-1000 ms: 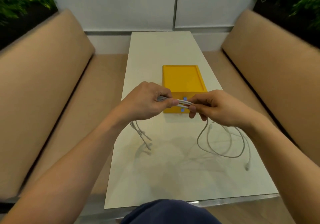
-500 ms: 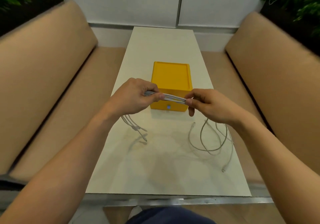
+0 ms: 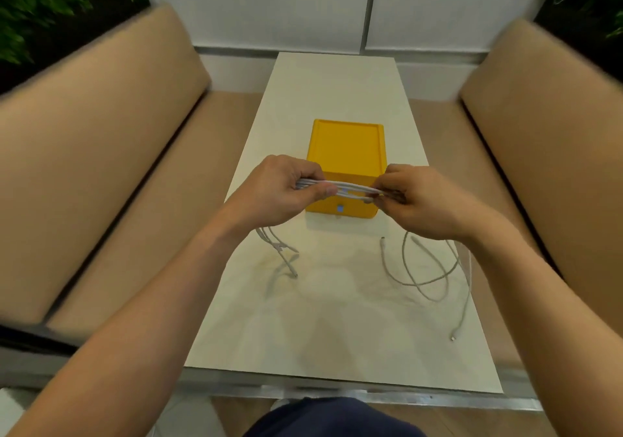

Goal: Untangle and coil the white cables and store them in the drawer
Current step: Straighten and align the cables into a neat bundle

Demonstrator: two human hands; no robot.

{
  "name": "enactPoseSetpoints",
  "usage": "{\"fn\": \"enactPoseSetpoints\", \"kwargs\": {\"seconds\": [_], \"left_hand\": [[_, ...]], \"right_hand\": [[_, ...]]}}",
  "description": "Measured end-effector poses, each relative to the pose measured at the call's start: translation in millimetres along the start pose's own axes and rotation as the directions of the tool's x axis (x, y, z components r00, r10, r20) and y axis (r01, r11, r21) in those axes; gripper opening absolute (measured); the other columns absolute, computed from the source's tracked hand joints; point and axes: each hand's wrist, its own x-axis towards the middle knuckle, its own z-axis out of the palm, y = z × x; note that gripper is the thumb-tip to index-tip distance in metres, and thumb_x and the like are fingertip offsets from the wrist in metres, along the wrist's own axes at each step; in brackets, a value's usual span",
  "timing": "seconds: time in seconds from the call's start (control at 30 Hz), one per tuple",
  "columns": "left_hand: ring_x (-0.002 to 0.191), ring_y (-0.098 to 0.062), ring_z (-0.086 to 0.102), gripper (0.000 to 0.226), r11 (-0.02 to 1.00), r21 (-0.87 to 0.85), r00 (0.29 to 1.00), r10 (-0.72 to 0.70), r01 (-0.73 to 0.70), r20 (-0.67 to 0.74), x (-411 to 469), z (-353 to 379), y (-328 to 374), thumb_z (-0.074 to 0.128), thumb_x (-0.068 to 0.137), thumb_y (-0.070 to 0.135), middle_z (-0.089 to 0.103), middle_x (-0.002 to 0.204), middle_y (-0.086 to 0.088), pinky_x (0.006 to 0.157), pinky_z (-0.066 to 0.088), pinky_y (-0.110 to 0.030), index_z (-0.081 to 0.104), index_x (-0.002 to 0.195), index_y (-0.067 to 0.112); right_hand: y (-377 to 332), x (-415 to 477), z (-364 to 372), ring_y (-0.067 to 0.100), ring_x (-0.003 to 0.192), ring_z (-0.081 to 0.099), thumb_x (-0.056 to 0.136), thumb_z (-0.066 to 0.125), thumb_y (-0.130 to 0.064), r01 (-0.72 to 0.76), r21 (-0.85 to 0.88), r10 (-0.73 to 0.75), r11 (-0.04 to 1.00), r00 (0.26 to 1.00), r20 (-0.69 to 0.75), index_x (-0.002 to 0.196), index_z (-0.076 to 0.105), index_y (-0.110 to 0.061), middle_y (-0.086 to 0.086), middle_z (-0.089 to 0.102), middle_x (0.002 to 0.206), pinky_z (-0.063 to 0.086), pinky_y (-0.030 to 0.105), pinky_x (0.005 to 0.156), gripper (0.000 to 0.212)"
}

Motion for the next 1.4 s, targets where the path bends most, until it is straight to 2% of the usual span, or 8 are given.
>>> {"fn": "enactPoseSetpoints", "kwargs": {"seconds": [0.23,0.47,0.8,0.9,1.0,1.07,1.23,1.4], "left_hand": [[0.054,-0.007,0.046,0.021,0.996,0.030,0.993,0.082,-0.085,0.083,0.7,-9.2,-11.7,0.068,0.096,0.043,0.054,0.057,0.016,0.052,0.030,-0.023,0.064,0.076,0.045],[0.057,-0.007,0.048,0.026,0.988,0.092,0.985,0.114,-0.126,0.127,-3.2,-17.6,-30.0,0.068,0.097,0.043,0.057,0.060,0.022,0.053,0.033,-0.028,0.060,0.073,0.050],[0.056,-0.010,0.046,0.024,0.979,0.076,0.969,0.174,-0.189,0.175,-0.2,-41.3,-38.9,0.067,0.096,0.046,0.055,0.059,0.011,0.055,0.036,-0.034,0.076,0.088,0.025],[0.056,-0.009,0.045,0.023,0.983,0.043,0.970,0.169,-0.179,0.177,-0.2,-41.6,-43.4,0.068,0.095,0.046,0.054,0.059,0.011,0.054,0.034,-0.032,0.075,0.085,0.027],[0.054,-0.009,0.043,0.026,0.976,0.050,0.961,0.197,-0.211,0.194,-1.3,-40.6,-43.0,0.067,0.095,0.045,0.055,0.058,0.007,0.053,0.034,-0.036,0.077,0.087,0.023],[0.053,-0.010,0.044,0.025,0.972,0.092,0.959,0.195,-0.218,0.206,0.8,-41.3,-40.3,0.067,0.096,0.044,0.053,0.056,0.009,0.051,0.031,-0.031,0.077,0.087,0.023],[0.055,-0.008,0.045,0.023,0.981,0.130,0.977,0.122,-0.147,0.177,4.7,-41.7,-41.8,0.065,0.096,0.047,0.052,0.055,0.013,0.051,0.030,-0.023,0.073,0.084,0.029],[0.053,-0.009,0.045,0.019,0.995,0.070,0.995,0.069,-0.074,0.072,1.3,-52.6,-54.0,0.070,0.094,0.042,0.054,0.055,0.011,0.049,0.030,-0.020,0.070,0.077,0.036]], "right_hand": [[-12.5,1.1,23.5,0.013,0.071,0.052,0.101,0.063,-0.036,-0.142,0.549,0.093,0.824,0.989,0.116,0.086,0.077,-0.024,0.005,0.069,0.080,0.041,0.033,0.070,0.024],[-31.5,6.4,40.3,0.011,0.062,0.055,0.090,0.079,-0.028,-0.140,0.443,0.186,0.885,0.981,-0.061,0.084,0.078,-0.018,0.004,0.068,0.072,0.042,0.033,0.062,0.012],[-58.8,-0.2,33.5,0.006,0.054,0.050,0.077,0.087,-0.043,-0.212,0.352,0.313,0.912,0.913,-0.262,0.077,0.078,-0.029,-0.009,0.066,0.061,0.036,0.021,0.049,0.017],[-56.6,-6.3,28.3,0.003,0.053,0.051,0.086,0.080,-0.036,-0.143,0.459,0.249,0.877,0.952,-0.180,0.083,0.080,-0.025,-0.013,0.065,0.061,0.035,0.015,0.052,0.011],[-44.7,-9.5,26.4,0.010,0.067,0.066,0.095,0.073,-0.023,-0.209,0.564,0.205,0.799,0.976,0.072,0.094,0.080,-0.023,-0.001,0.076,0.083,0.051,0.028,0.066,0.007],[-36.9,-4.8,30.6,0.011,0.068,0.067,0.097,0.071,-0.020,-0.254,0.514,0.216,0.819,0.967,0.133,0.099,0.078,-0.027,-0.002,0.075,0.089,0.054,0.029,0.069,0.011],[-36.7,20.3,26.4,0.008,0.073,0.061,0.096,0.071,-0.029,-0.233,0.164,0.252,0.959,0.962,-0.106,0.097,0.069,-0.036,-0.017,0.065,0.084,0.044,0.025,0.059,0.007],[1.6,26.0,17.4,0.025,0.080,0.058,0.098,0.062,-0.024,-0.230,-0.312,0.205,0.922,0.972,-0.111,0.099,0.068,-0.029,-0.002,0.066,0.090,0.049,0.037,0.060,0.008]]}}
